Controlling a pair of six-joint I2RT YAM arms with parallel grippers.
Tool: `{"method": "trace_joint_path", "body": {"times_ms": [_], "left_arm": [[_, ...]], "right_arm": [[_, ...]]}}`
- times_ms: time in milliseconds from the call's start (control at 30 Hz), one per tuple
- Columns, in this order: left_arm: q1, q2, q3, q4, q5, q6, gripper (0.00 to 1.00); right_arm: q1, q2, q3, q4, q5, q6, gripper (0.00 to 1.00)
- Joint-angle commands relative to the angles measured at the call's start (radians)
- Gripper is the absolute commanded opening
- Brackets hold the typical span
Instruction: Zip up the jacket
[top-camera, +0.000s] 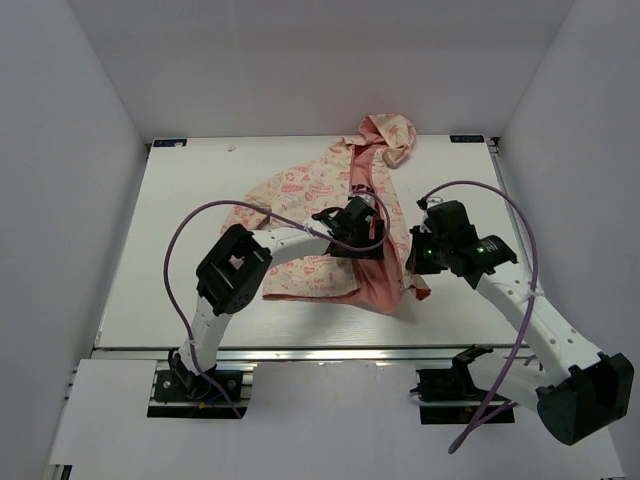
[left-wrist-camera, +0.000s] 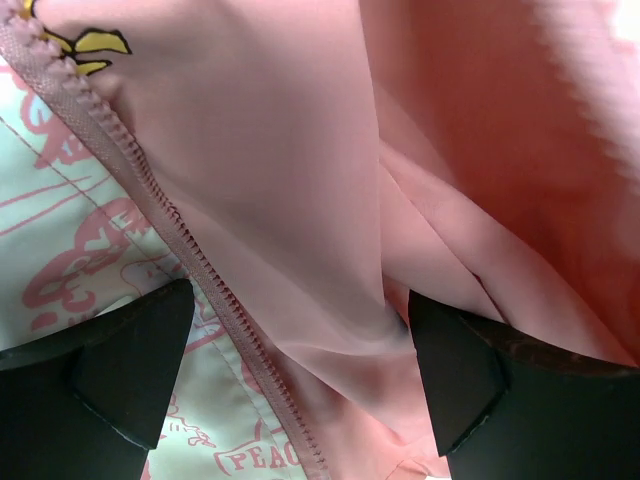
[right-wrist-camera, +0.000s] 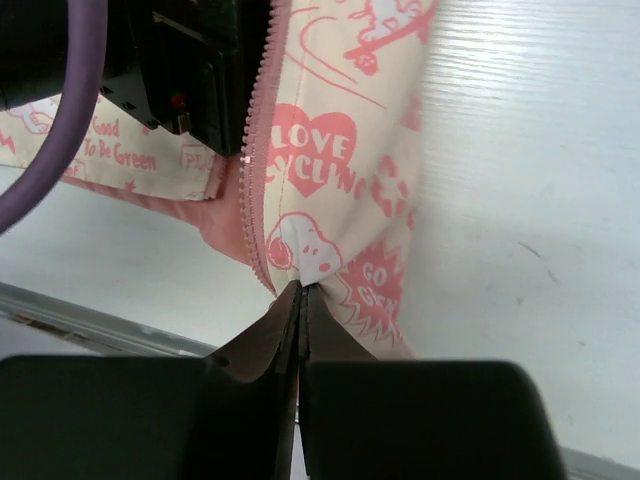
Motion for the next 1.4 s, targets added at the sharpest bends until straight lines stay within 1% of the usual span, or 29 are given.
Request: {"method": "trace_joint_path", "body": {"times_ms": [0,133,233,267,333,367,433,467,533,567,600,633,733,767,800,833,867,1067,1167,1300,1367], "left_arm": [[0.006,0.081,-0.002,-0.09,-0.03,-0.026,0.98],[0.006,0.108,0.018,-0.109,-0.033,-0.036,0.98],[0.006,0.124,0.05,-0.129,-0.036,-0.04,0.98],[0.006,0.134,0.062,-0.152,-0.041,-0.04,0.98],[0.006,0.148,0.085,-0.172,-0.054,-0.041,0.98],[0.006,0.157,0.101,-0.191,-0.059,-0.041,0.98],[0.006,0.164,0.116,-0.211,-0.079,-0.043,0.98],[0.006,0.167,0.121,-0.23,-0.088,-0.047,0.98],[0.006,0.168,0.121,-0.238,-0.098,-0.059,0.98],[0.006,0.168,0.125,-0.245,-0.094,-0.063,0.98],[0.005,0.168,0.13,-0.254,-0.088,-0.064,0.98],[0.006,0.168,0.136,-0.265,-0.082,-0.066,0.98],[0.006,0.141,0.133,-0.322,-0.07,-0.078,0.98],[0.006,0.109,0.107,-0.339,-0.07,-0.09,0.98],[0.006,0.108,0.095,-0.356,-0.076,-0.104,0.98],[0.006,0.069,0.082,-0.388,-0.09,-0.11,0.98],[0.006,0.047,0.067,-0.405,-0.094,-0.121,0.98],[0.006,-0.17,-0.092,-0.437,-0.12,-0.173,0.98],[0.006,-0.246,-0.134,-0.449,-0.151,-0.187,0.98],[0.006,-0.298,-0.175,-0.429,-0.136,-0.167,0.98],[0.006,-0.313,-0.197,-0.4,-0.121,-0.147,0.98]], "right_arm": [[-0.001,-0.057,0.074,-0.109,0.075,0.003,0.0],[0.0,-0.085,0.095,-0.162,0.093,0.008,0.0],[0.0,-0.1,0.077,-0.164,0.011,-0.021,0.0],[0.0,-0.103,0.074,-0.164,-0.067,-0.053,0.0],[0.0,-0.12,0.072,-0.16,-0.103,-0.064,0.0],[0.0,-0.125,0.068,-0.144,-0.158,-0.075,0.0],[-0.001,-0.131,0.06,-0.143,-0.199,-0.08,0.0],[-0.001,-0.136,0.051,-0.114,-0.241,-0.081,0.0],[-0.001,-0.149,-0.006,-0.062,-0.293,-0.072,0.0],[-0.001,-0.146,-0.029,-0.014,-0.369,-0.071,0.0],[-0.001,-0.133,-0.055,0.003,-0.405,-0.068,0.0],[-0.001,-0.122,-0.105,0.017,-0.417,-0.064,0.0],[0.0,-0.088,-0.188,0.064,-0.336,-0.031,0.0],[-0.001,-0.068,-0.204,0.083,-0.268,-0.019,0.0],[-0.001,-0.058,-0.218,0.096,-0.244,-0.012,0.0],[0.0,-0.039,-0.251,0.112,-0.188,0.012,0.0],[0.0,-0.039,-0.265,0.124,-0.169,0.023,0.0],[0.003,0.065,-0.372,0.291,-0.181,0.069,0.0],[0.008,0.177,-0.414,0.356,-0.181,0.077,0.0],[0.009,0.307,-0.405,0.429,-0.149,0.101,0.0],[0.009,0.387,-0.37,0.422,-0.077,0.129,0.0]]}}
